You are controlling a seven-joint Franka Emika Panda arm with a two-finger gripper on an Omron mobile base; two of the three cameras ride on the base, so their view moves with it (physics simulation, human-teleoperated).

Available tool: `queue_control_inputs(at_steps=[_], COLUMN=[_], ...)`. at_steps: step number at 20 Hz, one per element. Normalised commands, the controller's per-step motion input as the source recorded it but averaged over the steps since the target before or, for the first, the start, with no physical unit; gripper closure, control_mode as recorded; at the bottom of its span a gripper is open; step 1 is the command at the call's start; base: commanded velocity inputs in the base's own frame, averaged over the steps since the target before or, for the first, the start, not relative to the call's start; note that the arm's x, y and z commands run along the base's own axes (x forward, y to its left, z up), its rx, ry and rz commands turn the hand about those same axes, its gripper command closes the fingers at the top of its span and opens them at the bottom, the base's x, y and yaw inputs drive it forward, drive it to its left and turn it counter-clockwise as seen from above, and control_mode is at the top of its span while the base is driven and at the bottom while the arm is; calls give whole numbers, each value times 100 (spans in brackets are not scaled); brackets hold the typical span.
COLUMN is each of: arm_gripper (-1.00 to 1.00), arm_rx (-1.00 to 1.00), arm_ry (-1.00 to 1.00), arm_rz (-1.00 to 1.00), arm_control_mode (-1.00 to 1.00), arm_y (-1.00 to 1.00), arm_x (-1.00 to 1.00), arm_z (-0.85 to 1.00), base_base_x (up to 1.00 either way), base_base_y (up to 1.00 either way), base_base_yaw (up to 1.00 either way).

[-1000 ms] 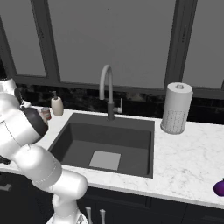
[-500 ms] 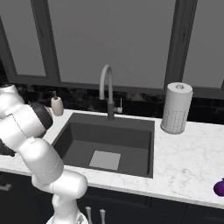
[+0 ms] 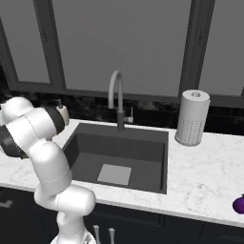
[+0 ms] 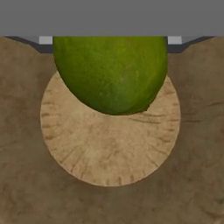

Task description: Pick the lime from the sink and place it in the bowl. Then pick the bowl and place it in the microwave. Then close the microwave door and press the start button.

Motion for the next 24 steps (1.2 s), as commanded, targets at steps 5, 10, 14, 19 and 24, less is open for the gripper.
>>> queue_control_inputs(at_steps=[5,10,14,19,24], arm_gripper=[-100,-100,-100,-100,-100], arm_rx=[-7,-2,0,0,3], arm_ry=[3,1,0,0,0], arm_rz=[4,2,0,0,-1], arm_control_mode=[-100,-100,-100,-100,-100], arm_y=[26,10,0,0,-34], arm_x=[8,9,0,0,-5], arm_z=[-34,-14,10,15,19], base_base_x=[0,0,0,0,0], base_base_y=[0,0,0,0,0], base_base_yaw=[0,0,0,0,0])
